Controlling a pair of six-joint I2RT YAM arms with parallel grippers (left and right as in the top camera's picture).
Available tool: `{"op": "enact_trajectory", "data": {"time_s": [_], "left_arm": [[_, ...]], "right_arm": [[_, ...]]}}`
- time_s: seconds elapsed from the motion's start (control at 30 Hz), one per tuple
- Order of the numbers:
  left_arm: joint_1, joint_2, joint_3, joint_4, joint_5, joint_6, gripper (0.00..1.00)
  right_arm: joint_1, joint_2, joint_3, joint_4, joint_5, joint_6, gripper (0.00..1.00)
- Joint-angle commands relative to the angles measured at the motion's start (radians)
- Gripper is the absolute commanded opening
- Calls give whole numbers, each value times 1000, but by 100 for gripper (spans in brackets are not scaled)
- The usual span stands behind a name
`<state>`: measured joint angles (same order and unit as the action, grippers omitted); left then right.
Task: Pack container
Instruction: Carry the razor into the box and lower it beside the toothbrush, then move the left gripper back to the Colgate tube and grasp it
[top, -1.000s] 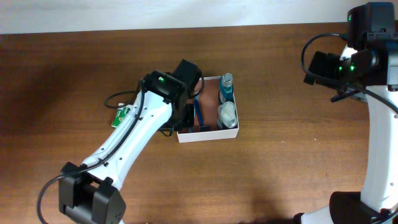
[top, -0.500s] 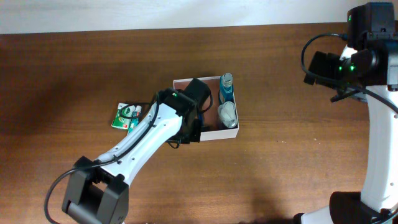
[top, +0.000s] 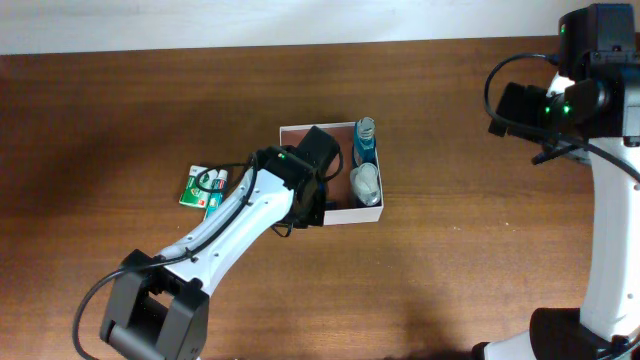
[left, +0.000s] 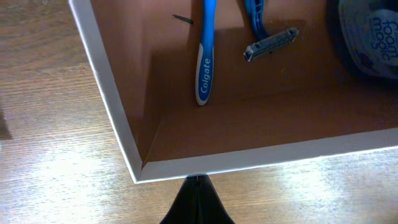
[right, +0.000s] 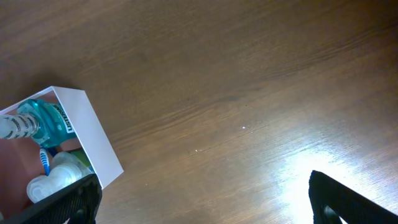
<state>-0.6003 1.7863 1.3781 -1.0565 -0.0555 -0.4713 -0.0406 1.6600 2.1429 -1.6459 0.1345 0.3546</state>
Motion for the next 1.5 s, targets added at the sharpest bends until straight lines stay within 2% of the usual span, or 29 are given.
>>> {"op": "enact_trajectory", "data": {"time_s": [0.0, 0.17, 0.37, 0.53, 0.67, 0.7, 0.77, 0.8, 0.87, 0.93, 1.03, 1.07, 1.17, 1.23, 1.47], "left_arm": [[1, 1, -7, 10, -50, 14, 0], [1, 1, -7, 4, -55, 18, 0], [20, -48, -6, -48, -20, 115, 0], [180, -134, -6, -55, -23, 153, 0], [309, -136, -7, -48, -23, 164, 0], [378, -124, -7, -26, -20, 184, 13], [417, -114, -7, -3, -20, 186, 21], [444, -104, -7, 17, -20, 192, 34], [465, -93, -7, 42, -20, 231, 46], [488, -79, -7, 71, -18, 286, 52], [494, -56, -7, 100, 15, 358, 52], [494, -34, -7, 119, 57, 422, 49], [494, 3, -7, 132, 67, 474, 37], [494, 24, -7, 137, 50, 477, 33], [501, 131, -7, 149, 9, 476, 32]], "right_arm": [[-6, 3, 5, 1, 9, -7, 98], [-6, 3, 5, 1, 9, -7, 98], [-6, 3, 5, 2, 9, -7, 98], [-6, 3, 5, 1, 9, -7, 98], [-6, 3, 5, 1, 9, -7, 98], [-6, 3, 5, 1, 9, -7, 98], [-6, 3, 5, 1, 9, -7, 98], [-6, 3, 5, 1, 9, -7, 98], [-6, 3, 5, 1, 9, -7, 98], [-6, 3, 5, 1, 9, -7, 98], [-6, 3, 5, 1, 9, -7, 98], [-6, 3, 5, 1, 9, -7, 98], [-6, 3, 5, 1, 9, -7, 98], [-6, 3, 5, 1, 9, -7, 98], [-6, 3, 5, 1, 9, -7, 98]]}}
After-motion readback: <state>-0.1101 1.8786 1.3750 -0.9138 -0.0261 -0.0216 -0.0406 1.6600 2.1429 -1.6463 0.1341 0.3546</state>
